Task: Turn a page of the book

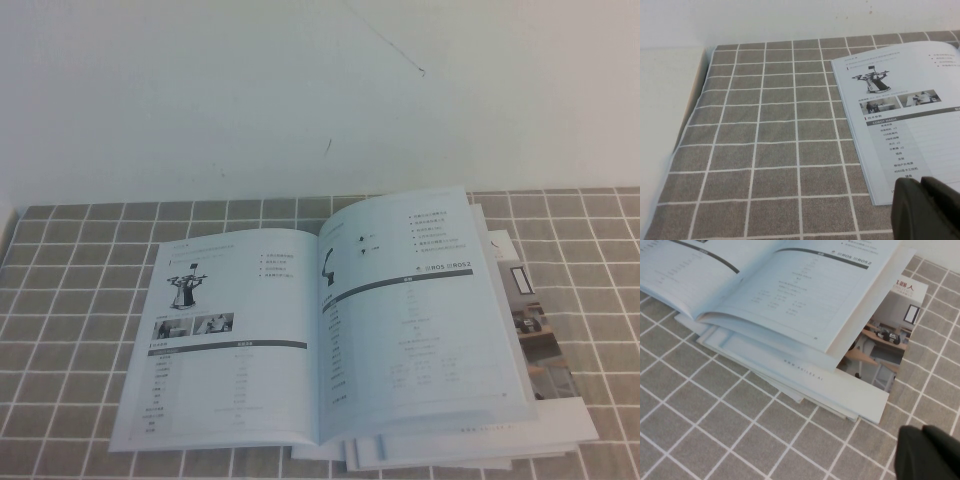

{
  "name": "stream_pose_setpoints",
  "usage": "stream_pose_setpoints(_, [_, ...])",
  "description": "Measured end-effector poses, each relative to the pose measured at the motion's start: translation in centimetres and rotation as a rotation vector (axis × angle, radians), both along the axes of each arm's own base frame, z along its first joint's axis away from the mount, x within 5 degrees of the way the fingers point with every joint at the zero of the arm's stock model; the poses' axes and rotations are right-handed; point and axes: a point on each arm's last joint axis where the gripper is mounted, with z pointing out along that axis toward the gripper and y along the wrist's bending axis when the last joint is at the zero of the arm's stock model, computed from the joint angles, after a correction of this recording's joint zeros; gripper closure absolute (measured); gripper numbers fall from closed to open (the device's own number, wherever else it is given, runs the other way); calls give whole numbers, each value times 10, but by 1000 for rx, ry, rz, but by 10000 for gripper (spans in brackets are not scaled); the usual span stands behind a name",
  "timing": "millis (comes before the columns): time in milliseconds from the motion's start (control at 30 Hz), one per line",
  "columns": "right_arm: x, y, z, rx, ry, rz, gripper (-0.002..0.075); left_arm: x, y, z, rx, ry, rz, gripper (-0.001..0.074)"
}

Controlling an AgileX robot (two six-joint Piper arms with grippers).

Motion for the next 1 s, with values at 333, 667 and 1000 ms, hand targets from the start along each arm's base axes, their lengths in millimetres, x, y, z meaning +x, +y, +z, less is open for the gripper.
stream_pose_setpoints(333, [0, 0, -1, -1, 2, 0, 729, 0, 0, 0, -2, 2, 1, 739])
stream_pose_setpoints(667, [-5, -17, -33, -28, -221, -209, 729, 0, 0, 0, 5, 1, -1, 739])
stream_pose_setpoints(1000, [3, -24, -91, -43, -239, -374, 729, 0, 0, 0, 9, 3, -2, 739])
